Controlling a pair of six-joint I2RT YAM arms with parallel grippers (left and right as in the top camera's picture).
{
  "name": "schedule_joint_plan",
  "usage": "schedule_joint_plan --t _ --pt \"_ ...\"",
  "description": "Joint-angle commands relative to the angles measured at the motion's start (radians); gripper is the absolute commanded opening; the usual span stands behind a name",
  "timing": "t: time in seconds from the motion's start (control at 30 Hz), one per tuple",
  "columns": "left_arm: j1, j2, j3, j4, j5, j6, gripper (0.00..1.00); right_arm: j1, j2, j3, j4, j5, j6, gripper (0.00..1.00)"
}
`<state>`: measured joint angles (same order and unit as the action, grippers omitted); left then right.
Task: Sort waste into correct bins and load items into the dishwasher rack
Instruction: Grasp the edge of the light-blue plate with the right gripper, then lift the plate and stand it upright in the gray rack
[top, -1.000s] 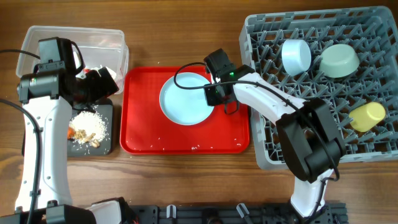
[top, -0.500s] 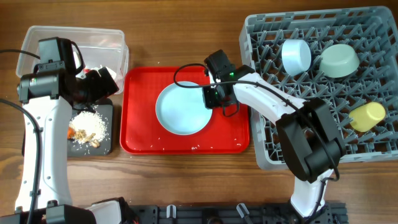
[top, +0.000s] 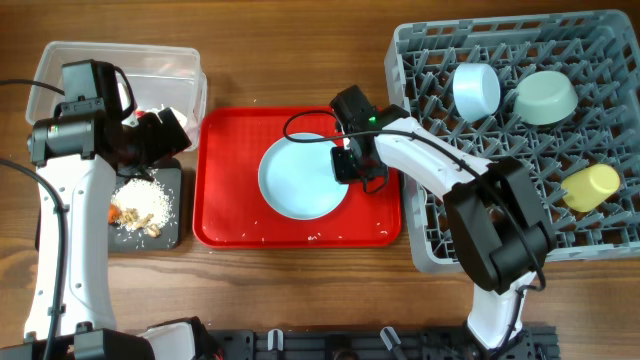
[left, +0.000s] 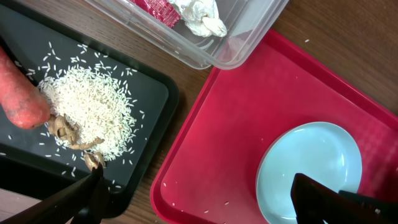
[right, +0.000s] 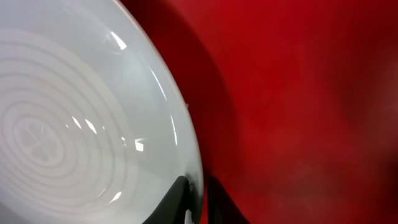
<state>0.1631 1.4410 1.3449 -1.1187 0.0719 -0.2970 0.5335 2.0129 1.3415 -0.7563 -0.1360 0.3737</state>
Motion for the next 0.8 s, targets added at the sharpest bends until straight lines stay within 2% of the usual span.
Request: schedule_joint_plan --t 0.0,0.1,0.23,0.37,0.47,0.57,0.7,0.77 --pt "-0.002 0.005 0.000 -0.001 -0.010 0.002 0.96 0.000 0.028 -0.008 -0.004 0.010 0.019 0.12" --pt "-0.002 0.005 0.000 -0.001 -0.010 0.002 0.96 0.000 0.028 -0.008 -0.003 0.008 0.023 0.04" --pt "-0.002 0.005 0.000 -0.002 -0.010 0.002 0.96 -0.012 0.015 0.003 0.023 0.012 0.045 0.04" --pt "-0.002 0.005 0.000 -0.001 -0.010 0.002 0.96 -0.091 -0.177 0.047 0.023 0.087 -0.034 0.04" --pt "-0.002 0.005 0.000 0.000 -0.010 0.002 0.96 -0.143 -0.371 0.052 0.048 0.313 -0.104 0.04" --pt "-0.002 0.005 0.000 0.000 -0.010 0.002 0.96 -0.189 -0.522 0.052 0.095 0.684 -0.206 0.04" --pt "-0.002 0.005 0.000 0.000 -0.010 0.002 0.96 -0.202 -0.513 0.047 0.091 1.233 -0.224 0.04" --pt "-0.002 0.005 0.000 0.000 -0.010 0.002 0.96 -0.202 -0.483 0.040 0.093 1.311 -0.224 0.04"
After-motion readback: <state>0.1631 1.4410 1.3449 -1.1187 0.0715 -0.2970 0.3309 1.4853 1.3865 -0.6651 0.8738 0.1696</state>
